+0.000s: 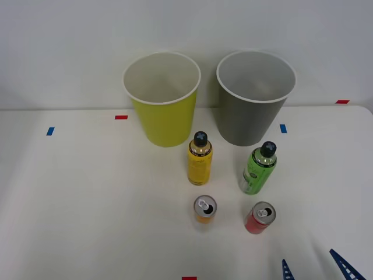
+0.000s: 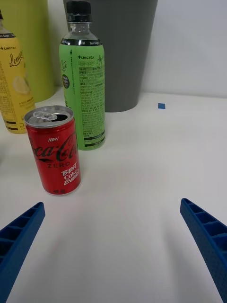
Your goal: Put cans in the gray bin, plastic bottles in the light green bin
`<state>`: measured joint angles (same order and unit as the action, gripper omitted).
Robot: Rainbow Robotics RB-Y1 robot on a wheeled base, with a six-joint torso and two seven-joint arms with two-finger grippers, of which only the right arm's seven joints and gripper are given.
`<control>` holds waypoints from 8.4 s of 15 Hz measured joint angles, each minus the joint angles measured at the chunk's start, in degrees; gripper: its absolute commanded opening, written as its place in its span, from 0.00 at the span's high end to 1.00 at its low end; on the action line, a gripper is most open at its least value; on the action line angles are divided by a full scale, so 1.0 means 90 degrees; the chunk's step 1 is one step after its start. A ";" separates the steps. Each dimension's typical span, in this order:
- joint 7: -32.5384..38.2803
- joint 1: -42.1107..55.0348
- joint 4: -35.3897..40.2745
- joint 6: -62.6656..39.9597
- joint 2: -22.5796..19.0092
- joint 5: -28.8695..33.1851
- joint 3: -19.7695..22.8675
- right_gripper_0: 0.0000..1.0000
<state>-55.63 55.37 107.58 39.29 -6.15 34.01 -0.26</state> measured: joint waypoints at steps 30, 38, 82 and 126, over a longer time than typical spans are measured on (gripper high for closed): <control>0.0000 0.0000 0.0000 0.0000 0.0000 0.0000 0.0000 0.00; 0.0000 0.0000 0.0000 0.0000 0.0000 0.0000 0.0000 0.00; -0.2323 -0.1143 -0.1165 0.0790 -0.1178 -0.2285 -0.1346 0.00; -0.3065 -0.2920 -0.1136 -0.1415 -0.1152 -0.3191 -0.2214 0.71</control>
<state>-83.22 29.09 97.36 26.56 -16.52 5.29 -20.19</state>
